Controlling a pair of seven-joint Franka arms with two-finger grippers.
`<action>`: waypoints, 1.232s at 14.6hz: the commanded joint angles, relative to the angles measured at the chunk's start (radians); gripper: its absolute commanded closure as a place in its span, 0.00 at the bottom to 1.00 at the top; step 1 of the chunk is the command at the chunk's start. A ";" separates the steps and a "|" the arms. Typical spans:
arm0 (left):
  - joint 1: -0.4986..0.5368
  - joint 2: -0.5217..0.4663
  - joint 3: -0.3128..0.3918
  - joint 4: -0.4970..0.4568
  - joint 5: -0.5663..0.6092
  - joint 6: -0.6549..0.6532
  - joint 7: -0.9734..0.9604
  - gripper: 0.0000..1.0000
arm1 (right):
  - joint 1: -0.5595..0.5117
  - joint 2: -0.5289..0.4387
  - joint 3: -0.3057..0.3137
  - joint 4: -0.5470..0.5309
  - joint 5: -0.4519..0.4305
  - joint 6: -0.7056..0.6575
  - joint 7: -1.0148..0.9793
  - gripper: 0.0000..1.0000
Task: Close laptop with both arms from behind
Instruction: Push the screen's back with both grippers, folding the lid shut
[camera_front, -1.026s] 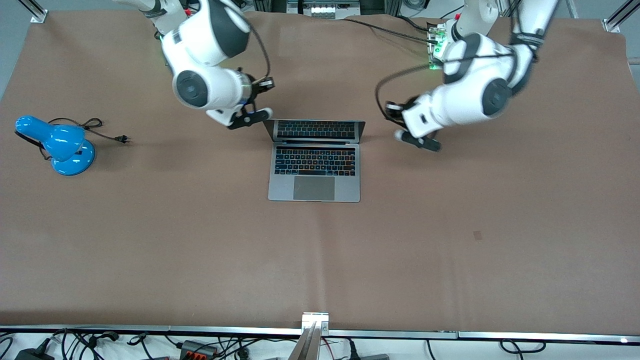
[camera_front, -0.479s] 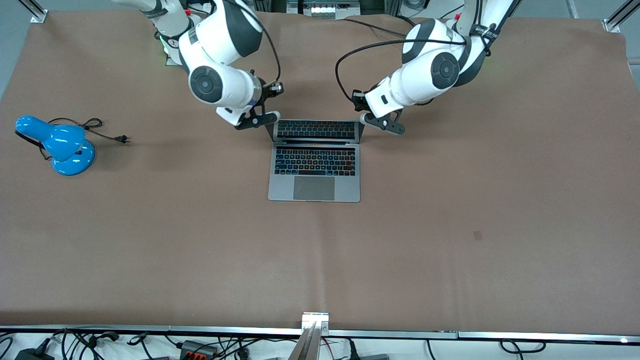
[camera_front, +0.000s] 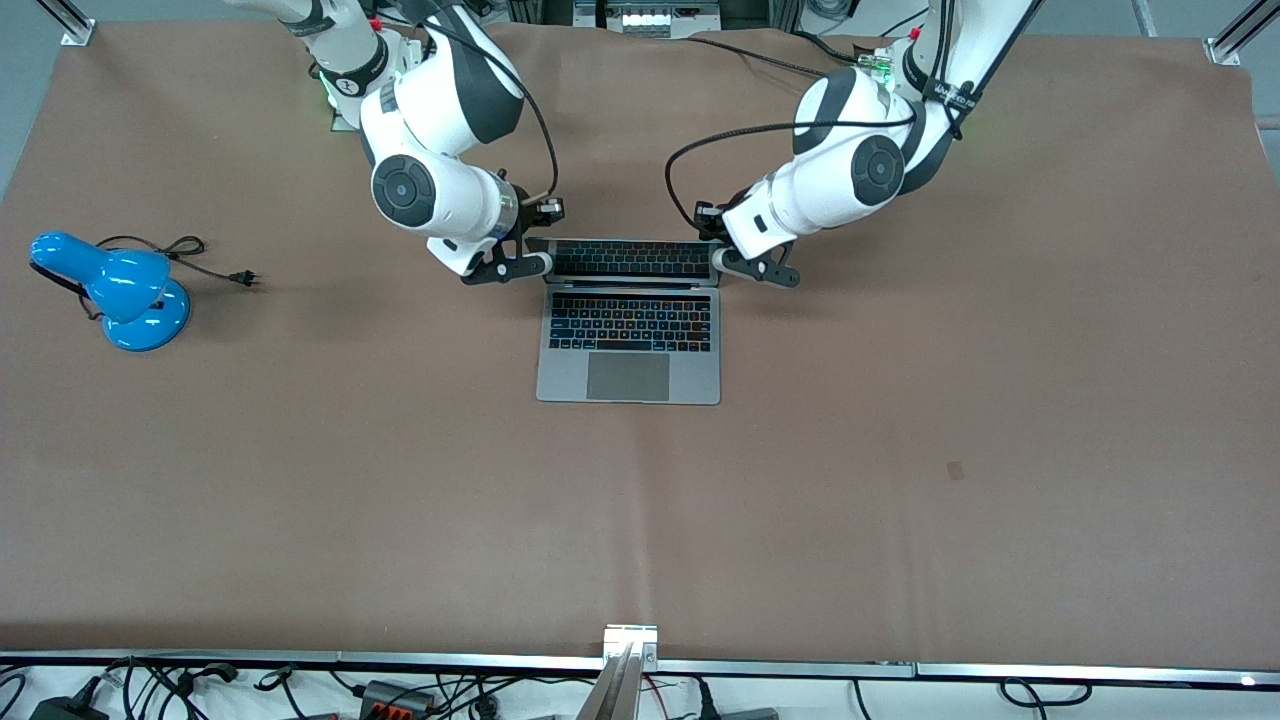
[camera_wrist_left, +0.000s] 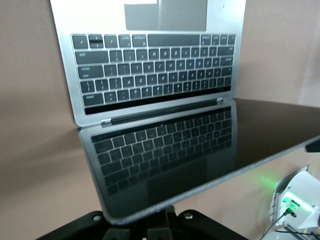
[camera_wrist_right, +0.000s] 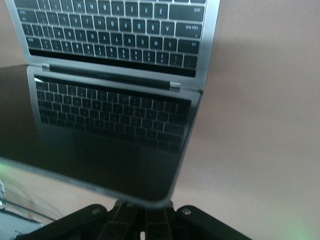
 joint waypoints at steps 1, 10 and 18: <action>0.008 0.072 0.015 0.065 0.011 0.018 -0.008 1.00 | 0.006 0.016 0.000 0.021 0.016 0.046 0.005 1.00; 0.003 0.263 0.111 0.252 0.100 0.035 -0.020 1.00 | -0.010 0.095 -0.002 0.076 0.007 0.152 0.009 1.00; -0.011 0.393 0.133 0.354 0.159 0.044 -0.042 1.00 | -0.010 0.293 -0.042 0.245 0.004 0.265 0.010 1.00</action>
